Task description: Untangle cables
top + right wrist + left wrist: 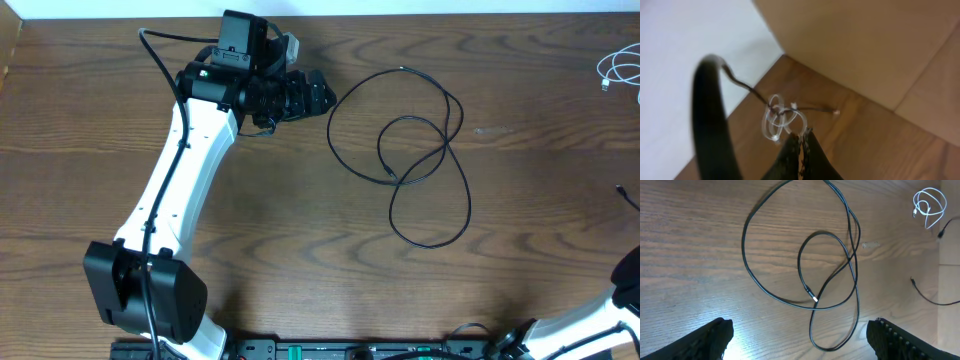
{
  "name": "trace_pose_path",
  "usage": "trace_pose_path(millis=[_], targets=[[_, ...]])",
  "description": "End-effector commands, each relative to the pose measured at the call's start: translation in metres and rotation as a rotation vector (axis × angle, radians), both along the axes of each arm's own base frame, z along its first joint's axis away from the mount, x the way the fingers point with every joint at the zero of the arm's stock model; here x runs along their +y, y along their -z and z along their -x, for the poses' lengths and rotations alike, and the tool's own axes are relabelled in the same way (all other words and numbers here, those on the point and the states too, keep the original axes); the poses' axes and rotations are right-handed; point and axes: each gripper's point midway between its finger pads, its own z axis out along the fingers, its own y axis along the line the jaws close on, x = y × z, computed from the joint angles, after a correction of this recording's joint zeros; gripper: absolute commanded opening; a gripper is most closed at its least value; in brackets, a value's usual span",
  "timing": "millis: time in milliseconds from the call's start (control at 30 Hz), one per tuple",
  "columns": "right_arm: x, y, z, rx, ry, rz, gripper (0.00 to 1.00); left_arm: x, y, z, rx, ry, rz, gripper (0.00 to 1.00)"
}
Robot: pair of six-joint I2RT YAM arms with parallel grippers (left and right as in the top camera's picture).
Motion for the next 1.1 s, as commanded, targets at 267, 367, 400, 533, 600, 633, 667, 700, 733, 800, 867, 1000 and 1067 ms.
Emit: trace_pose_path(millis=[267,367,400,533,600,633,667,700,733,800,867,1000,1067], targets=[[-0.028,0.084,0.007,0.025,0.002,-0.113,0.91,0.003,0.002,0.001,-0.004,0.001,-0.017,0.9],[-0.02,0.082,-0.001,0.008,-0.035,-0.124,0.95,0.003,0.002,0.001,-0.004,0.001,-0.017,0.9],[-0.017,0.081,-0.003,0.002,-0.048,-0.127,0.96,0.003,0.002,0.001,-0.004,0.001,-0.017,0.9],[-0.008,0.082,-0.01,0.012,-0.072,-0.128,0.99,0.003,0.002,0.002,-0.004,0.001,-0.017,0.9],[0.002,0.084,-0.016,0.016,-0.109,-0.138,0.99,0.003,0.002,0.001,-0.004,0.001,-0.017,0.9],[0.012,0.083,-0.023,0.012,-0.168,-0.142,0.99,0.003,0.002,0.001,-0.005,0.001,-0.017,0.91],[0.019,0.083,-0.028,0.007,-0.204,-0.145,0.99,0.003,0.002,0.001,-0.006,0.001,-0.017,0.9],[0.029,0.082,-0.034,0.0,-0.25,-0.151,0.99,0.003,0.002,0.001,-0.008,0.001,-0.017,0.9],[0.039,0.081,-0.041,-0.009,-0.301,-0.156,0.99,0.003,0.002,0.0,-0.009,0.001,-0.017,0.91],[0.061,0.078,-0.053,-0.024,-0.402,-0.166,0.99,0.005,0.002,-0.001,-0.014,-0.004,-0.024,0.91],[0.087,0.078,-0.064,-0.029,-0.507,-0.174,0.99,0.005,0.001,-0.002,-0.017,-0.005,-0.024,0.91],[0.152,0.092,-0.079,0.046,-0.675,-0.213,0.99,0.004,-0.002,-0.006,-0.042,-0.006,-0.018,0.9],[0.181,0.102,-0.082,0.097,-0.73,-0.239,0.99,0.005,-0.004,-0.011,-0.062,-0.011,-0.013,0.9]])
